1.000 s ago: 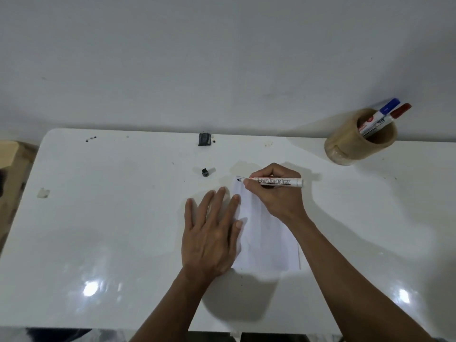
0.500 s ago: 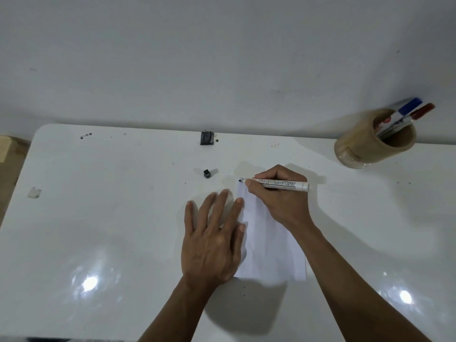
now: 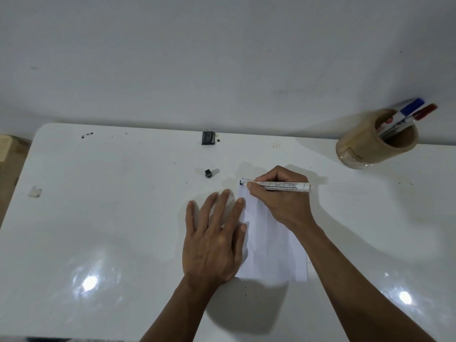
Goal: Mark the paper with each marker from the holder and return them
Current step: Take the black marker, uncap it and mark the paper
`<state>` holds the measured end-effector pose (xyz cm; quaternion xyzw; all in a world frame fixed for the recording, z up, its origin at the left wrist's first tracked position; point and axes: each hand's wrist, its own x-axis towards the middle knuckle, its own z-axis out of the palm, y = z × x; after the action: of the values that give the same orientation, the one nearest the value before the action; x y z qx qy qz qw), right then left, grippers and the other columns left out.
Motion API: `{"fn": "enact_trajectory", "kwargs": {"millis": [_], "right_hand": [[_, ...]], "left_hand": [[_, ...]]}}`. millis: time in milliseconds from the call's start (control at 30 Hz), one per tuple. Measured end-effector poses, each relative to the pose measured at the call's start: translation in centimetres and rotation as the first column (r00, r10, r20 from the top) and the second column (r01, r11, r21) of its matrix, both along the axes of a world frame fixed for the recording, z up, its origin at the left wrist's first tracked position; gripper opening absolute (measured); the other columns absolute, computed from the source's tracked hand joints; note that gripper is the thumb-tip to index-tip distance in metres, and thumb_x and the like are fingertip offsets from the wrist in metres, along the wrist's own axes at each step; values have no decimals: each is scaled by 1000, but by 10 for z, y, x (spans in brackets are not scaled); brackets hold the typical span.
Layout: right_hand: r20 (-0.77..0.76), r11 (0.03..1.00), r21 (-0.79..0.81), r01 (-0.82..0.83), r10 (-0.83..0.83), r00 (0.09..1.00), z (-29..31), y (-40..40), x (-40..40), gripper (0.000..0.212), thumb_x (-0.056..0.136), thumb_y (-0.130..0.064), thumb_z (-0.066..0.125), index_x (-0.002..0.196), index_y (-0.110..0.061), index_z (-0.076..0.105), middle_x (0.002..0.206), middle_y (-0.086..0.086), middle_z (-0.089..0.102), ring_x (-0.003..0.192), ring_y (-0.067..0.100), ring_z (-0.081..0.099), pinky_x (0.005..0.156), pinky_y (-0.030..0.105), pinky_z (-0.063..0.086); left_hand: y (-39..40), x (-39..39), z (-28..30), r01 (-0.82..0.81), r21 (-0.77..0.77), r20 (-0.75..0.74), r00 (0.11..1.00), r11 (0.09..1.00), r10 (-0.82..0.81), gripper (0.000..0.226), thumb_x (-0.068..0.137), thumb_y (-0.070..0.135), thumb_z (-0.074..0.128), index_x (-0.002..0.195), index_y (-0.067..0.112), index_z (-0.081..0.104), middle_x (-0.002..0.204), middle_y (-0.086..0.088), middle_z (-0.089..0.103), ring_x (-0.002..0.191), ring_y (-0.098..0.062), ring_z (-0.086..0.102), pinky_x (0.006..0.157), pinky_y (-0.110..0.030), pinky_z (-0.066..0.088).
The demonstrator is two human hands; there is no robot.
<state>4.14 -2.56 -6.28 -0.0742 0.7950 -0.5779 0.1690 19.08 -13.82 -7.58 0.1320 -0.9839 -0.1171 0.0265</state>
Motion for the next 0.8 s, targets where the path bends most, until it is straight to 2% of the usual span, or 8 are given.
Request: {"fn": "enact_trajectory", "kwargs": {"millis": [300, 400, 533, 700, 800], "right_hand": [[28, 1000, -12, -3, 4, 1000, 2, -1, -1, 17, 76, -11, 88, 73, -6, 72, 73, 8, 77, 70, 30, 75, 64, 46, 60], [138, 993, -108, 50, -35, 990, 11, -1, -6, 15, 78, -6, 86, 79, -6, 71, 74, 8, 78, 72, 29, 77, 68, 43, 63], [270, 966, -214, 144, -83, 959, 33, 2, -11, 17, 80, -1, 83, 80, -10, 70, 77, 7, 74, 71, 22, 75, 64, 33, 61], [298, 934, -323, 154, -54, 953, 56, 5, -5, 15, 81, 3, 80, 80, -8, 69, 91, 16, 71, 85, 31, 71, 67, 30, 60], [305, 916, -371, 152, -34, 952, 69, 7, 2, 14, 82, 7, 77, 82, -6, 71, 89, 17, 71, 86, 33, 71, 69, 32, 60]], "left_hand": [[-1, 0, -2, 1, 3, -18, 1000, 1000, -1, 48, 100, 42, 39, 145, 27, 48, 156, -7, 42, 145, -30, 36, 115, -62, 26], [-1, 1, 0, -3, 14, 3, 1000, 1000, 3, 49, 100, 44, 38, 145, 27, 47, 156, -7, 43, 145, -30, 36, 116, -61, 25], [0, 2, 5, -12, 53, 43, 999, 999, 10, 50, 101, 46, 36, 146, 28, 44, 156, -5, 42, 146, -29, 34, 118, -60, 23], [0, 1, 15, -52, 172, 43, 998, 984, 45, 54, 102, 52, 26, 150, 29, 34, 156, 1, 42, 145, -23, 35, 119, -57, 25], [-7, -4, 23, -153, 279, -67, 982, 948, 178, 51, 100, 47, 36, 145, 23, 38, 146, -2, 50, 135, -23, 44, 113, -51, 36]]}}
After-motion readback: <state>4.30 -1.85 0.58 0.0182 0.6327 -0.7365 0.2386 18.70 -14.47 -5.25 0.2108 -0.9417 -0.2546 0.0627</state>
